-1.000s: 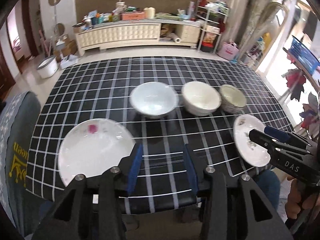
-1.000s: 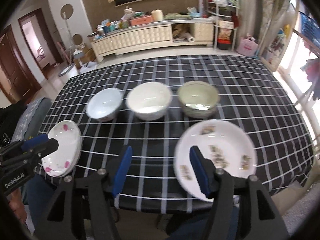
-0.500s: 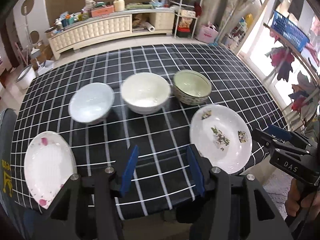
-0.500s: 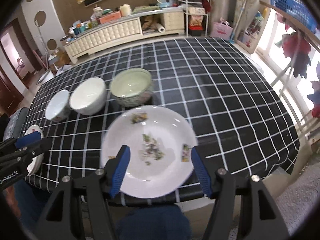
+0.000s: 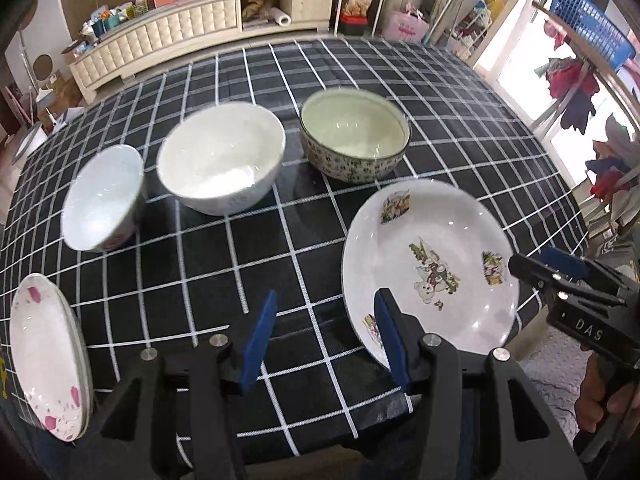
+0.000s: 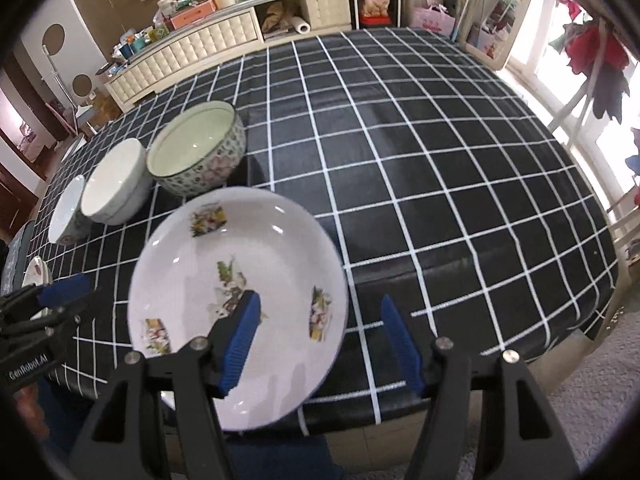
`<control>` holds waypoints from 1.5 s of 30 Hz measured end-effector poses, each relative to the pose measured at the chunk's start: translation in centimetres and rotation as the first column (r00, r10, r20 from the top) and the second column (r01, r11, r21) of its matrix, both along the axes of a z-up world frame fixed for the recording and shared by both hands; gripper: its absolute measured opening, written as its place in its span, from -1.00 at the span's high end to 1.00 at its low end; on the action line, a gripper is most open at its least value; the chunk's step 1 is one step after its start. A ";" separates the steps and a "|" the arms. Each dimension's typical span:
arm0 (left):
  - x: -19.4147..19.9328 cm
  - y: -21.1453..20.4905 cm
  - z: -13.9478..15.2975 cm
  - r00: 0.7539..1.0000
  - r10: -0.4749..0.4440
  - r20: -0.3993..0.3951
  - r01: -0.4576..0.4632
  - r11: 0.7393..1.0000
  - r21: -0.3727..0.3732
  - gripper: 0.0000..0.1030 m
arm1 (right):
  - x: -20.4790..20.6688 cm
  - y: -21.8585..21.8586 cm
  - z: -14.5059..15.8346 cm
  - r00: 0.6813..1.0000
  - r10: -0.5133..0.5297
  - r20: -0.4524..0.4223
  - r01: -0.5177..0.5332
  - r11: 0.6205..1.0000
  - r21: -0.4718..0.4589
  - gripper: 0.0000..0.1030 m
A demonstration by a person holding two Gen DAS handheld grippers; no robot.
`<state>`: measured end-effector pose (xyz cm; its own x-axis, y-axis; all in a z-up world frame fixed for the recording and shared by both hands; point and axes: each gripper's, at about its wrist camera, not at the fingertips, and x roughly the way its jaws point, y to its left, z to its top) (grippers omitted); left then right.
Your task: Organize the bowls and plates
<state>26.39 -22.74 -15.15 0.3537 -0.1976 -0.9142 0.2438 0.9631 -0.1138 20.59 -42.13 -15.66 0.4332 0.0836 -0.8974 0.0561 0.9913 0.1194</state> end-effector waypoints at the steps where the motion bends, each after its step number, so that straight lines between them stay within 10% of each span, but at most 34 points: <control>1: 0.2 -0.1 -0.4 1.000 -0.004 -0.010 0.004 1.000 -0.003 0.07 | 0.1 0.0 -0.4 1.000 0.001 -0.006 -0.001 1.000 0.001 -0.31; 8: 1.2 -1.6 -3.4 0.996 -0.047 -0.075 0.047 0.999 -0.007 0.12 | 0.7 -0.4 -2.4 0.999 0.013 -0.036 -0.012 1.000 0.018 -0.22; 15: 1.8 -2.8 -5.4 0.991 -0.084 -0.106 0.084 0.996 -0.011 0.62 | 0.7 -0.9 -2.9 0.999 0.014 -0.032 -0.013 1.000 0.025 0.18; 27: 1.9 -3.2 -5.6 0.991 -0.084 -0.104 0.082 0.996 -0.021 0.66 | 0.2 -0.3 -2.5 0.999 0.010 -0.037 -0.008 0.999 0.048 0.39; 45: -1.6 4.3 1.6 1.000 0.003 0.028 -0.002 0.999 -0.035 0.70 | -1.6 8.4 3.8 0.992 0.113 0.060 -0.115 0.993 0.030 0.43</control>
<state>24.75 -18.49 -13.50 0.3797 -0.2284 -0.8965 0.2454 0.9592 -0.1405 18.99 -33.71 -11.81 0.4707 0.1647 -0.8668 -0.0652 0.9862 0.1520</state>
